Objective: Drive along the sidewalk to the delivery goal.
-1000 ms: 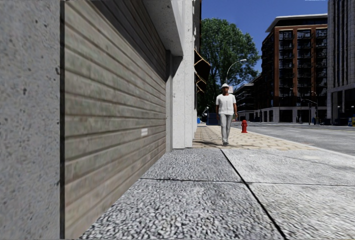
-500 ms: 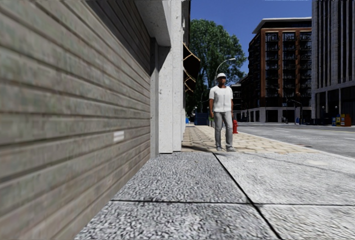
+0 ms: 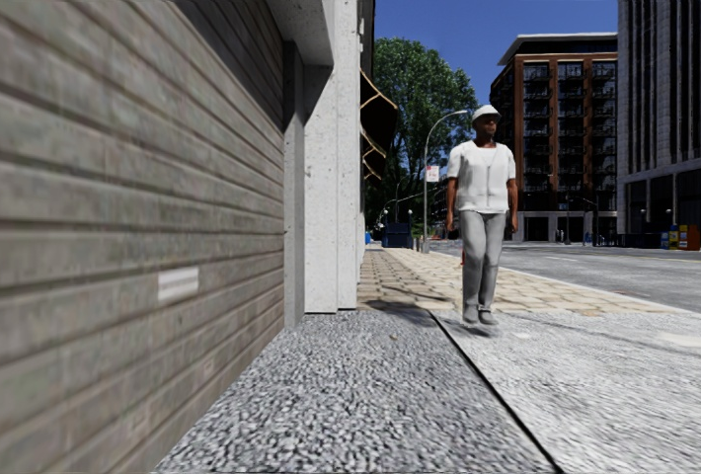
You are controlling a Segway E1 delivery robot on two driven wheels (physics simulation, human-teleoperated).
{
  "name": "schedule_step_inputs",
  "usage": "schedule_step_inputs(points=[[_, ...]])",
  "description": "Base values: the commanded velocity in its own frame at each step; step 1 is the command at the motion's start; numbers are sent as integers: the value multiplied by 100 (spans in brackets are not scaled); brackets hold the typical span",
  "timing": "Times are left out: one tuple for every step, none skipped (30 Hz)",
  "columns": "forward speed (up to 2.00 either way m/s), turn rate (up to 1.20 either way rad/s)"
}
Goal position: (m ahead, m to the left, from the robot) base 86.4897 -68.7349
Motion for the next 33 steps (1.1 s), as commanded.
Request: schedule_step_inputs(points=[[28,0],[28,0],[1,0],[0,0],[0,0],[0,0],[0,0],[0,0],[0,0],[0,0],[0,0],[0,0],[0,0],[0,0],[0,0],[0,0],[0,0],[0,0],[0,0],[0,0],[0,0],[0,0],[0,0],[0,0],[0,0],[0,0],[0,0],[0,0],[0,0],[0,0],[0,0],[0,0],[0,0]])
